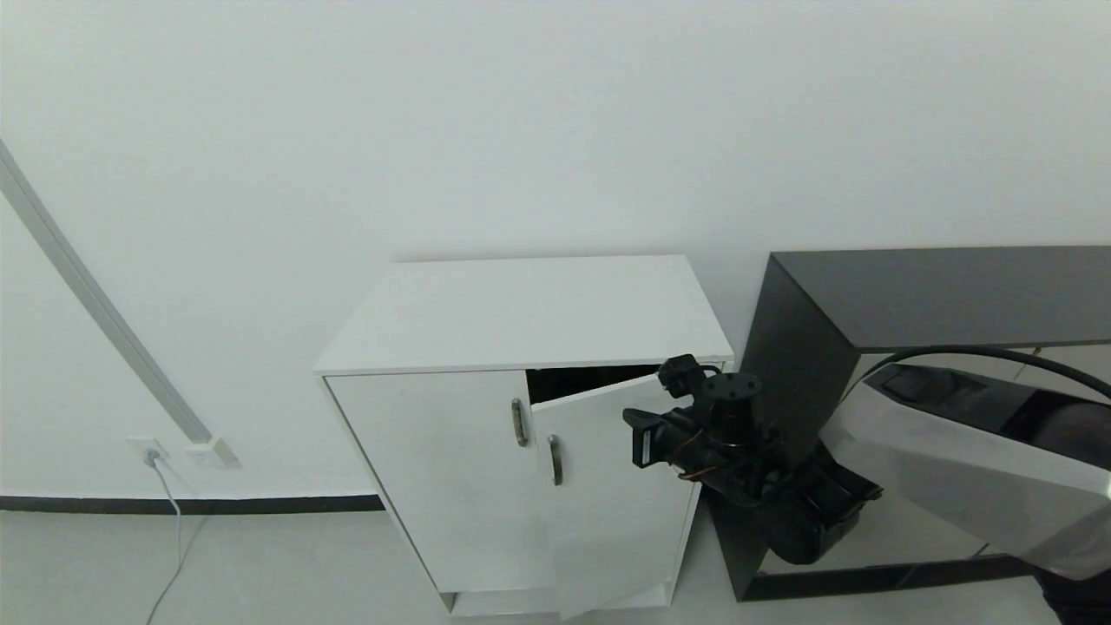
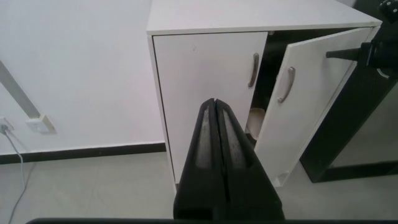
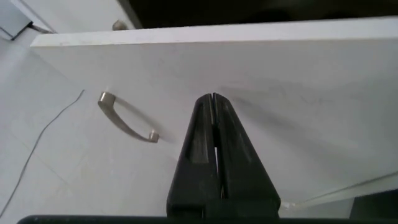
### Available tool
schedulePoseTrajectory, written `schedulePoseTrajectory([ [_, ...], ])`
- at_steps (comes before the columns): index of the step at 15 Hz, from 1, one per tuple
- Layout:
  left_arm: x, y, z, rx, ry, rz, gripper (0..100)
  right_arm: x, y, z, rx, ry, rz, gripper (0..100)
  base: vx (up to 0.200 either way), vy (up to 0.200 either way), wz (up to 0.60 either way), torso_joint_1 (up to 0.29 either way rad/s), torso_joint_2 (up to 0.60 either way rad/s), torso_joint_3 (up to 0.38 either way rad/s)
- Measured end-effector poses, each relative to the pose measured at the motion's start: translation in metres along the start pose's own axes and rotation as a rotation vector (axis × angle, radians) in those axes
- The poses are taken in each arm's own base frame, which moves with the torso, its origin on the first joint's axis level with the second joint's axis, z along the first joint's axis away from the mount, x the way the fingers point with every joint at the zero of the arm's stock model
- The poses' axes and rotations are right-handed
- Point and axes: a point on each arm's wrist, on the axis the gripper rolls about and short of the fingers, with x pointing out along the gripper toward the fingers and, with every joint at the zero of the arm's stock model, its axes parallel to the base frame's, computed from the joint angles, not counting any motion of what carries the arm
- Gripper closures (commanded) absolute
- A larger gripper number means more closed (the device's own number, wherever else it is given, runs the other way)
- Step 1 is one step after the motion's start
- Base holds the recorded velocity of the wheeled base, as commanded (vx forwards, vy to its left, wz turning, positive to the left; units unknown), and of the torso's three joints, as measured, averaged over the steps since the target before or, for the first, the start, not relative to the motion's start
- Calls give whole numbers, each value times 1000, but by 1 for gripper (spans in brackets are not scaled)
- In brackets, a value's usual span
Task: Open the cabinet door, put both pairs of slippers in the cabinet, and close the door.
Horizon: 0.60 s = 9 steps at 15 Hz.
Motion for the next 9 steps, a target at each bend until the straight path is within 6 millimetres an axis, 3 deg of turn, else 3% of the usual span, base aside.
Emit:
schedulePoseTrajectory([
  [9, 0, 0, 0, 0, -1, -1, 100, 21, -17, 3, 7, -5, -35, 100, 0, 0, 0, 0, 0, 0],
])
